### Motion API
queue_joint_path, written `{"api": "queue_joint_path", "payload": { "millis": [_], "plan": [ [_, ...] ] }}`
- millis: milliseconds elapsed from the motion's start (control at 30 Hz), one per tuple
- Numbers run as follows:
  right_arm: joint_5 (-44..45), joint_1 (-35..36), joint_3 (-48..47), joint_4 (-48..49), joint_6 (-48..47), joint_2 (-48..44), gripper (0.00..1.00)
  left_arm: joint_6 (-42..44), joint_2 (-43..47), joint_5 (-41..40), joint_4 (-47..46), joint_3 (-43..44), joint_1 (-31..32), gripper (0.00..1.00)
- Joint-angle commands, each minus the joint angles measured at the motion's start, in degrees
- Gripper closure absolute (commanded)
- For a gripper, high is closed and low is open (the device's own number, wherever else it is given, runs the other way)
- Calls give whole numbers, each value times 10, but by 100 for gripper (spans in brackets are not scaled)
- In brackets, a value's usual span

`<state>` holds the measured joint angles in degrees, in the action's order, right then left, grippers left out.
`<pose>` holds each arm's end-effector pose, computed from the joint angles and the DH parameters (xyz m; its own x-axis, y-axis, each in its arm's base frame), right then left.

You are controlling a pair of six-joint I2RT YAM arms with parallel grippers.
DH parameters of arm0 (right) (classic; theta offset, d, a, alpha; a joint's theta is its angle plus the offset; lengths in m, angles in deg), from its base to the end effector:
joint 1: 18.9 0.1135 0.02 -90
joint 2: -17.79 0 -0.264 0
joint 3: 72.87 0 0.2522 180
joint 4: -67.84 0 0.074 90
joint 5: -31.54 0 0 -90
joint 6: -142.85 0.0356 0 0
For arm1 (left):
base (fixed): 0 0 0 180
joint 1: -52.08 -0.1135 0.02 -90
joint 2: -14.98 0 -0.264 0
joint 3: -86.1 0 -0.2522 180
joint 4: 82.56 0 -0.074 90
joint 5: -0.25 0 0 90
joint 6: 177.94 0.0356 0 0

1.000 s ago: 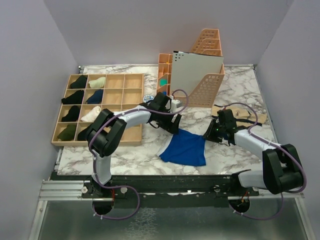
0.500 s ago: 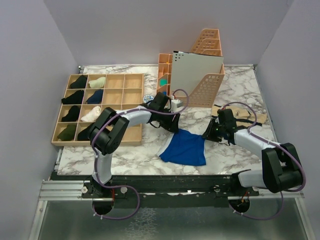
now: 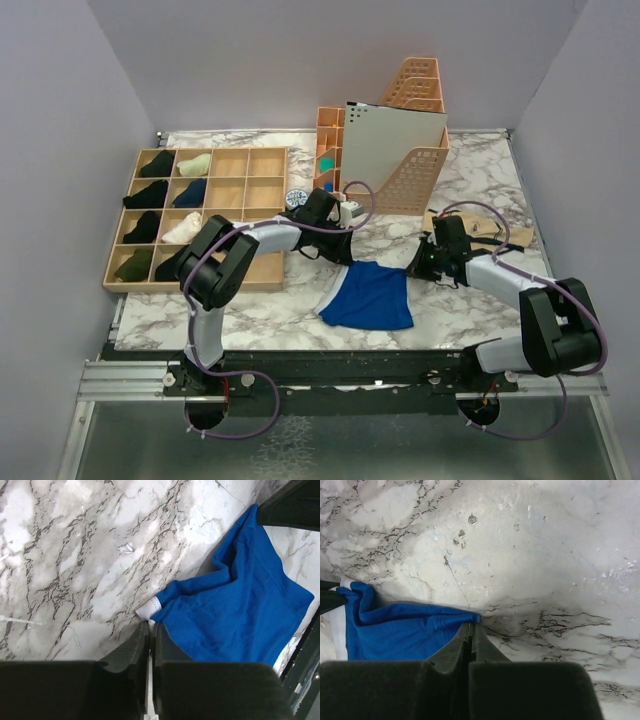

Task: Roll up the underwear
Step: Fold the underwear at the center of the board.

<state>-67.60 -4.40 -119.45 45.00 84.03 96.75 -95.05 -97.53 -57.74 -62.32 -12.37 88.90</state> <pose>0.2355 0.0667 0.1479 -0.8537 0.3072 -0.4205 0.1251 0.9048 0.4069 0.3109 -0.2564 0.1463 -0.7150 0.4042 -0.5704 0.6908 0.5340 -0.4876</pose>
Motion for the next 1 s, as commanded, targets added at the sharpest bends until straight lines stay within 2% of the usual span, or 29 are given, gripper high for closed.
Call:
{"api": "queue_joint_path", "payload": {
  "millis": [0, 167, 233, 367, 433, 467, 567, 700, 867, 967],
  "plan": [
    [-17, -1, -11, -9, -34, -10, 100, -13, 40, -26, -3, -24, 0, 99],
    [-69, -2, 5, 48, -46, -47, 99, -25, 87, -45, -33, -49, -2, 100],
    [-62, -2, -9, 24, -48, -45, 95, -24, 100, -62, -30, -51, -3, 100],
    [-25, -2, -31, -16, -50, -25, 75, -17, 103, -79, -9, -47, -5, 100],
    [-15, -1, -36, -19, -55, -25, 56, -14, 95, -82, 2, -42, -5, 100],
    [-10, -2, -40, -24, -58, -24, 50, -12, 90, -82, 7, -40, -5, 100],
    [0, -2, -50, -34, -72, -14, 38, -12, 84, -82, 7, -40, -5, 100],
    [32, -2, -65, -52, -84, 2, 37, -12, 79, -85, 8, -36, -5, 100],
    [-66, -2, -74, -30, -125, 47, 37, -5, 73, -86, 18, -27, -5, 100],
    [-94, -1, -83, -25, -131, 78, 37, -4, 69, -84, 20, -23, -6, 100]
  ]
}}
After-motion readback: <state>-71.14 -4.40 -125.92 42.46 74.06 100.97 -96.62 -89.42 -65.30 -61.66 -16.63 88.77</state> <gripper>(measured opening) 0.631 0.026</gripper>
